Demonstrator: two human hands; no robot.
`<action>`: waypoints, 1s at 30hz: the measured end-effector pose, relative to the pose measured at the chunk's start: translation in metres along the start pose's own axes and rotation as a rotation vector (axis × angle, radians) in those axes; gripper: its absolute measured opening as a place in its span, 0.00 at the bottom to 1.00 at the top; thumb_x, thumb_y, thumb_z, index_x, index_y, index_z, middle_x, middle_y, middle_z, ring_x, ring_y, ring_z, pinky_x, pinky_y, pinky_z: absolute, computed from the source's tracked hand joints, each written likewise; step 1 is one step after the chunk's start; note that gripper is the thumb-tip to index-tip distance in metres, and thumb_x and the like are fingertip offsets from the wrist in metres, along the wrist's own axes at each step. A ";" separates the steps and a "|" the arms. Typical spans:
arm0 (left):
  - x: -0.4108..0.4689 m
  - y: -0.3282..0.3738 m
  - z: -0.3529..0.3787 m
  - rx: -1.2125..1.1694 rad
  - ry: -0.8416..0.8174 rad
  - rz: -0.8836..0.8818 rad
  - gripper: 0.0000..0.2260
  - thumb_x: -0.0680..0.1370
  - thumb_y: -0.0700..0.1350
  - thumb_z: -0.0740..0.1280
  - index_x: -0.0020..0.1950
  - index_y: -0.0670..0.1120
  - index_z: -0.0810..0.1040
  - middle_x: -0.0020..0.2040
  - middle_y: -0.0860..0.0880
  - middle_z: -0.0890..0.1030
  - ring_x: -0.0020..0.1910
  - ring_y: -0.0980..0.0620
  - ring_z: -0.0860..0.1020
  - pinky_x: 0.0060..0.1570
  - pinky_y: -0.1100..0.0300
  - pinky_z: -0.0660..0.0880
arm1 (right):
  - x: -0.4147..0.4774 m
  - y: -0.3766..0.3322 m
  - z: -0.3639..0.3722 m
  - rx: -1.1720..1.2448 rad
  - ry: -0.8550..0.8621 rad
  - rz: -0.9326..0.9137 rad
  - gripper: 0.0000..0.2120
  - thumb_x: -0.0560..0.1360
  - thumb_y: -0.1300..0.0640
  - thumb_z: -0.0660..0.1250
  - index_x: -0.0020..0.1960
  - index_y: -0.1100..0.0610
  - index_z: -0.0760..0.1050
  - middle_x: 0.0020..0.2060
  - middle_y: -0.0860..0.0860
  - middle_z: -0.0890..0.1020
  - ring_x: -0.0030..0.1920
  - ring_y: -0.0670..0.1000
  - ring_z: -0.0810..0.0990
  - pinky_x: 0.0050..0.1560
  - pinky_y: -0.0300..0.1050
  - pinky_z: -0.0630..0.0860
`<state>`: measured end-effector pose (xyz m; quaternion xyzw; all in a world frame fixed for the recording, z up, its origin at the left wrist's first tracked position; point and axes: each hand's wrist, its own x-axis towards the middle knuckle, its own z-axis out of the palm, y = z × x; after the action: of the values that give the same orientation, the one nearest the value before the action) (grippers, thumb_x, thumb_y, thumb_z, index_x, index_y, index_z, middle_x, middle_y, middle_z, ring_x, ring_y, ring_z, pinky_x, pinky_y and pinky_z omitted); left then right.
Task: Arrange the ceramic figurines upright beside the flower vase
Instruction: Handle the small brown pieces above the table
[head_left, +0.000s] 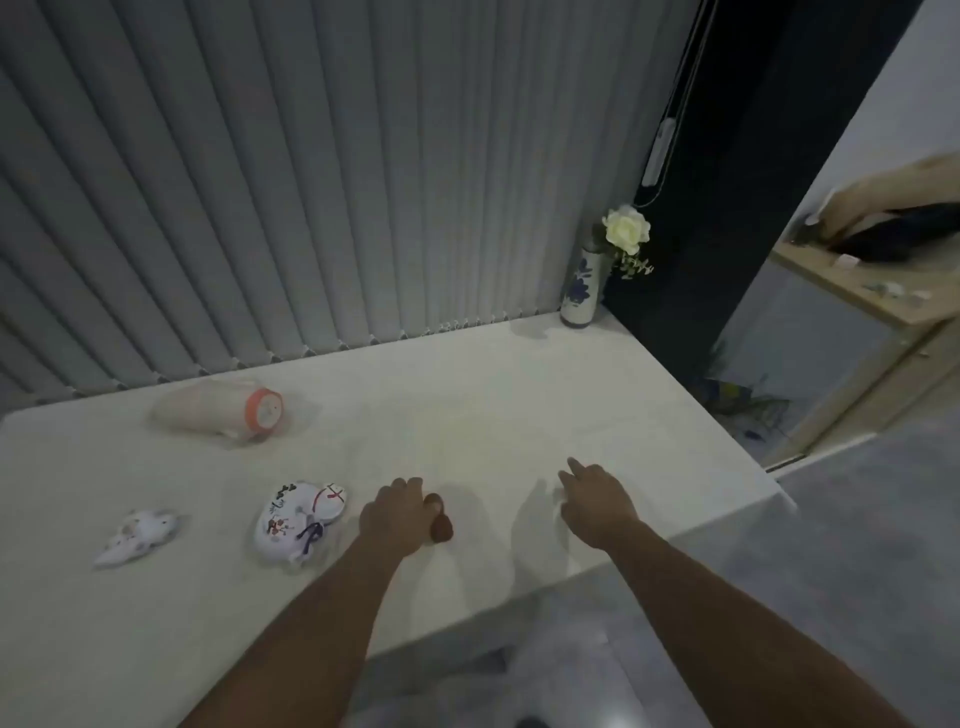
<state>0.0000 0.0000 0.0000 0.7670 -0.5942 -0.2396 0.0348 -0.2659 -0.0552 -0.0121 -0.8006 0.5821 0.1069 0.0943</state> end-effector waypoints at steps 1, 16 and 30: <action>0.002 0.001 0.003 -0.043 -0.014 -0.029 0.20 0.80 0.53 0.57 0.68 0.45 0.68 0.66 0.42 0.72 0.66 0.42 0.70 0.63 0.49 0.68 | 0.001 0.006 0.000 0.002 -0.006 0.017 0.25 0.78 0.57 0.56 0.74 0.58 0.61 0.77 0.56 0.58 0.73 0.58 0.62 0.73 0.51 0.60; 0.069 -0.058 0.108 -0.537 0.005 -0.189 0.15 0.67 0.60 0.61 0.45 0.51 0.75 0.38 0.47 0.84 0.40 0.45 0.83 0.47 0.45 0.80 | 0.037 0.070 0.020 0.049 0.144 -0.164 0.12 0.76 0.59 0.61 0.55 0.51 0.78 0.55 0.50 0.80 0.54 0.56 0.75 0.50 0.45 0.67; 0.019 0.025 0.051 -0.530 0.115 -0.254 0.10 0.74 0.42 0.67 0.55 0.46 0.76 0.39 0.44 0.85 0.40 0.45 0.83 0.48 0.52 0.79 | 0.040 0.077 0.009 0.461 -0.165 -0.030 0.11 0.72 0.48 0.69 0.47 0.51 0.69 0.36 0.48 0.81 0.43 0.54 0.80 0.36 0.45 0.68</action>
<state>-0.0394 -0.0133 -0.0433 0.8117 -0.4073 -0.3449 0.2374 -0.3275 -0.1132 -0.0338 -0.7550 0.5693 0.0350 0.3235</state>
